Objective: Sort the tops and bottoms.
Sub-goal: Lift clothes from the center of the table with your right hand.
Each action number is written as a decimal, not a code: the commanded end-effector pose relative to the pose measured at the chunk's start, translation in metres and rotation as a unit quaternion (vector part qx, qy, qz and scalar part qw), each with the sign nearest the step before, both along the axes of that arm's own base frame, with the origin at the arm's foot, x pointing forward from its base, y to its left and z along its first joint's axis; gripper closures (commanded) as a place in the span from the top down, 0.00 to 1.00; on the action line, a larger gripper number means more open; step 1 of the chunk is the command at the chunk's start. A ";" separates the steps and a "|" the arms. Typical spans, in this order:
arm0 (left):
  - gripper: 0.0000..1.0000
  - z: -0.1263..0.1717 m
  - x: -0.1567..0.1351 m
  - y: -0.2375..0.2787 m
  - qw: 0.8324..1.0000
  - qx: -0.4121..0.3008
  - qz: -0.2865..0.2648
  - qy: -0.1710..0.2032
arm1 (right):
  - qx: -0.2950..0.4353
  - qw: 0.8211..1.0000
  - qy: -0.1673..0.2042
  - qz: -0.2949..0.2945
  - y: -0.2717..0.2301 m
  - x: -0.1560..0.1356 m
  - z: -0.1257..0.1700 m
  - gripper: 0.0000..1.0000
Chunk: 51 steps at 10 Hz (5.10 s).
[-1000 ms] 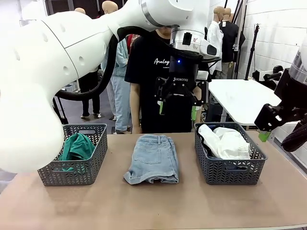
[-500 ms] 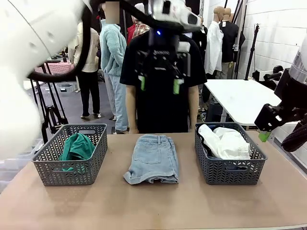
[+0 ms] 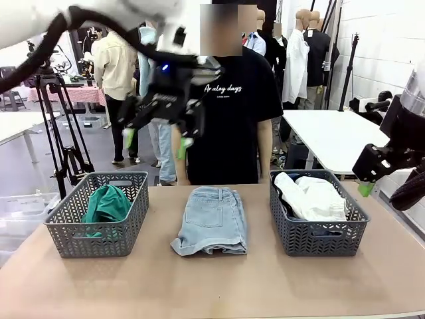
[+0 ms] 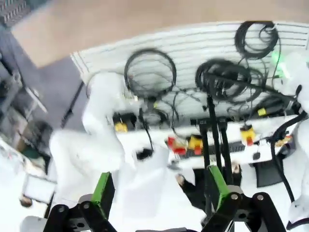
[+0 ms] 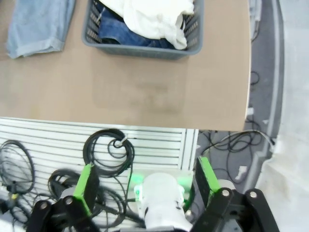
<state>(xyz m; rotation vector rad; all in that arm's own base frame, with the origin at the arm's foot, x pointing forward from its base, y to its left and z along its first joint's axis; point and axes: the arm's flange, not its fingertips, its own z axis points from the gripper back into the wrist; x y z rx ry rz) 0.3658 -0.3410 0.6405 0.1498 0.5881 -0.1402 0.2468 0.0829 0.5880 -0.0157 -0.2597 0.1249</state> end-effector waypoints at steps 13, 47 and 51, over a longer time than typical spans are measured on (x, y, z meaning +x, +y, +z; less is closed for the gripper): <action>1.00 -0.063 -0.074 0.149 0.973 -0.046 0.088 -0.210 | 0.005 1.000 0.003 0.004 0.001 0.001 0.000 1.00; 1.00 -0.112 -0.077 0.281 0.881 -0.206 -0.189 -0.381 | 0.068 0.996 -0.063 0.017 0.008 0.006 0.011 1.00; 1.00 -0.112 -0.077 0.281 0.881 -0.206 -0.189 -0.381 | 0.108 0.990 -0.048 0.083 0.040 0.043 0.016 1.00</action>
